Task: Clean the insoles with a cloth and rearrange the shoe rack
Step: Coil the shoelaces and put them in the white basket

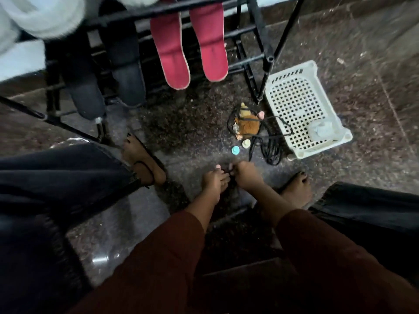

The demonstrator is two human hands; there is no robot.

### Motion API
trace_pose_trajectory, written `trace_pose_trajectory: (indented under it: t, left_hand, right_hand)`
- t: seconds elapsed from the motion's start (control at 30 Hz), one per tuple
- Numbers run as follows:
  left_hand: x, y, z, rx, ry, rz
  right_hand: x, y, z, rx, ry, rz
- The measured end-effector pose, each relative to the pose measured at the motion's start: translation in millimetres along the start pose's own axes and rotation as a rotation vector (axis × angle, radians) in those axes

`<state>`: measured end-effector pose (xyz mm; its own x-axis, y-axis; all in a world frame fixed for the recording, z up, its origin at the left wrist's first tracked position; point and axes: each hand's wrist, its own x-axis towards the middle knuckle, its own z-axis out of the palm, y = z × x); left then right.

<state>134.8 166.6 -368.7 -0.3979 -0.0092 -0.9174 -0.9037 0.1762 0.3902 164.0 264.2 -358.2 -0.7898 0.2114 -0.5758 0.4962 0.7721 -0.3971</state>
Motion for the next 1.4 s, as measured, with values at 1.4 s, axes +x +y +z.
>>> trace_pose_trajectory:
  t: [1.4]
  left_hand:
    - [-221.3, 229.4, -21.0, 0.845, -0.218, 1.058]
  right_hand:
    - [-100.8, -96.1, -285.3, 0.813, 0.205, -0.377]
